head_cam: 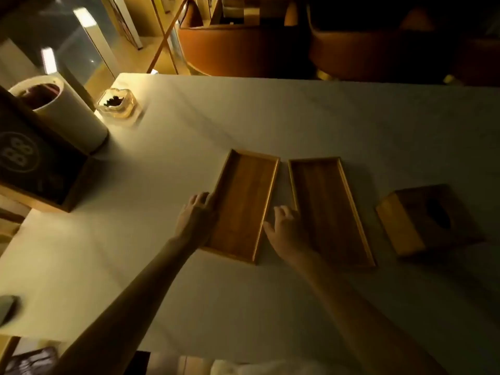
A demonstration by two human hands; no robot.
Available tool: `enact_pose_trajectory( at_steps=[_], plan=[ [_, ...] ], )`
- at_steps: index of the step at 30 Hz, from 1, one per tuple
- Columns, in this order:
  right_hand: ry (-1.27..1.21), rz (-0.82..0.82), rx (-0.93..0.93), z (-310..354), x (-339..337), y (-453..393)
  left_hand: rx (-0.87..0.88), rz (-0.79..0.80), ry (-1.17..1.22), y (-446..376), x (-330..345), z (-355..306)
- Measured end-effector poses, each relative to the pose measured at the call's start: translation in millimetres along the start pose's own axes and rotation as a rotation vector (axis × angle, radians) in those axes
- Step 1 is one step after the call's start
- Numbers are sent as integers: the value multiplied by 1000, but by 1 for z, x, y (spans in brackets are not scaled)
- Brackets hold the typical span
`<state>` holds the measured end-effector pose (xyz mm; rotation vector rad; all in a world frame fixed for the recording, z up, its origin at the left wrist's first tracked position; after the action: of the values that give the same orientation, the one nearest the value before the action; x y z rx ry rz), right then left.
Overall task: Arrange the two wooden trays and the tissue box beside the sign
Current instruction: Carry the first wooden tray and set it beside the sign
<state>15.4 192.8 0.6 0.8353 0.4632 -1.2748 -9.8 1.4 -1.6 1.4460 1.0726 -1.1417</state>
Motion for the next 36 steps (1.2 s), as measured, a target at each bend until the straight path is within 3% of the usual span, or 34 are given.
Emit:
enact_pose_trajectory(
  at_steps=[4,12,20,28,32,36],
  plan=[
    [-82,69,116,-9,27,9,-159,67,19,15,27,13],
    [-30,66,101,-13,42,6,-187,54,153,12,40,17],
    [-224,85,158,-6,33,2,-221,321,306,7,24,19],
    [-618,115,277,-1,-2,-3,-317,389,958,13,-7,19],
    [-886,93,445,-3,-17,-7,-248,417,1089,18,-7,28],
    [-948,141,479,7,-22,-5,-172,398,1126,18,-18,35]
  ],
)
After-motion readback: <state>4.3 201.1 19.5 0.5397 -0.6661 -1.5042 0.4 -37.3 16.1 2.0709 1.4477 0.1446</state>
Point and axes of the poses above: each hand's wrist, its own y-axis away from the middle knuckle, its own x-axis out of the palm, z = x × y, the point moved 1 cm from there along -y, towards the middle knuckle, and after that the axes turned 13 degrees about -y, right-handed, at the moved point
